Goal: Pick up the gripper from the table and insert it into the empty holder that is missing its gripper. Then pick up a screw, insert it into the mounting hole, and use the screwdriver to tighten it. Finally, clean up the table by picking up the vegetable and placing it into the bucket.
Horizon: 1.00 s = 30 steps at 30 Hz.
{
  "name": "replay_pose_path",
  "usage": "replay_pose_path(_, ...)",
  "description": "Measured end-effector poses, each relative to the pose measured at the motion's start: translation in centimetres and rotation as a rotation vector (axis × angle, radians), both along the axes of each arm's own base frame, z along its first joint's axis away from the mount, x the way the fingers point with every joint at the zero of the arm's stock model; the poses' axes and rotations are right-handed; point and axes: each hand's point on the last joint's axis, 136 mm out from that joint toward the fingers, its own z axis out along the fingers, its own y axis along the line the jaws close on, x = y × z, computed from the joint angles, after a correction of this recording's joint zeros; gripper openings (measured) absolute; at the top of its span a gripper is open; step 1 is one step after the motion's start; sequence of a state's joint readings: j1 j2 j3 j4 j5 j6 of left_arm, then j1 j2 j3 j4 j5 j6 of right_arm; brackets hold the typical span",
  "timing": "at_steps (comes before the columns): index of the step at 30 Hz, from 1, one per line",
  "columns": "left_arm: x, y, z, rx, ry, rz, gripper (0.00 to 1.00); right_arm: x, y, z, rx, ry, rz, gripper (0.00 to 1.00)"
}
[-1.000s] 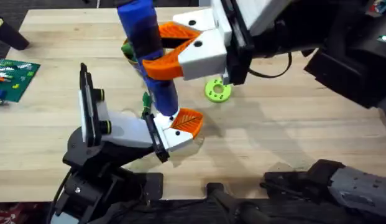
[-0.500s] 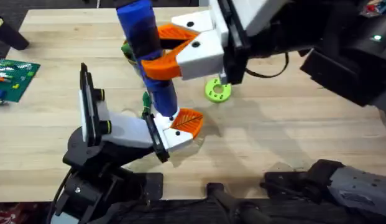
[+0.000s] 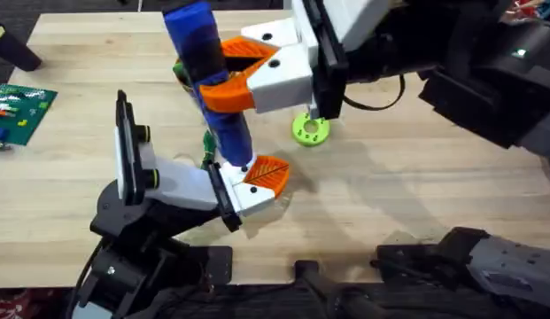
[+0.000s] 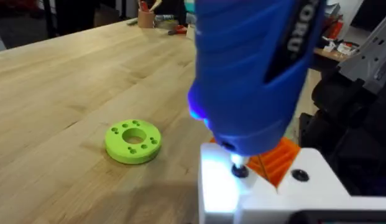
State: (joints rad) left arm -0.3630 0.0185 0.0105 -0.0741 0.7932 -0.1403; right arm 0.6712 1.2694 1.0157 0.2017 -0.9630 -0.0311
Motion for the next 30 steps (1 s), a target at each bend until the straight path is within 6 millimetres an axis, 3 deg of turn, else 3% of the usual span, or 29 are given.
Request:
replay_pose_path(16,0.0,0.0,0.0,-0.001,0.003,-0.003,0.016,-0.2,0.0,0.1,0.005,0.003,0.012,0.032)
replay_pose_path(20,0.1,0.1,0.1,-0.001,-0.006,0.008,0.016,0.0,0.4,1.6,0.080,-0.028,0.028,0.032)
replay_pose_path(26,0.1,0.1,0.1,0.000,-0.004,0.006,0.016,0.1,-1.0,7.3,0.282,-0.188,0.015,0.032)
replay_pose_path(30,0.1,0.1,0.1,0.000,-0.005,0.006,0.016,0.7,-1.7,7.9,0.294,-0.181,-0.005,0.032)
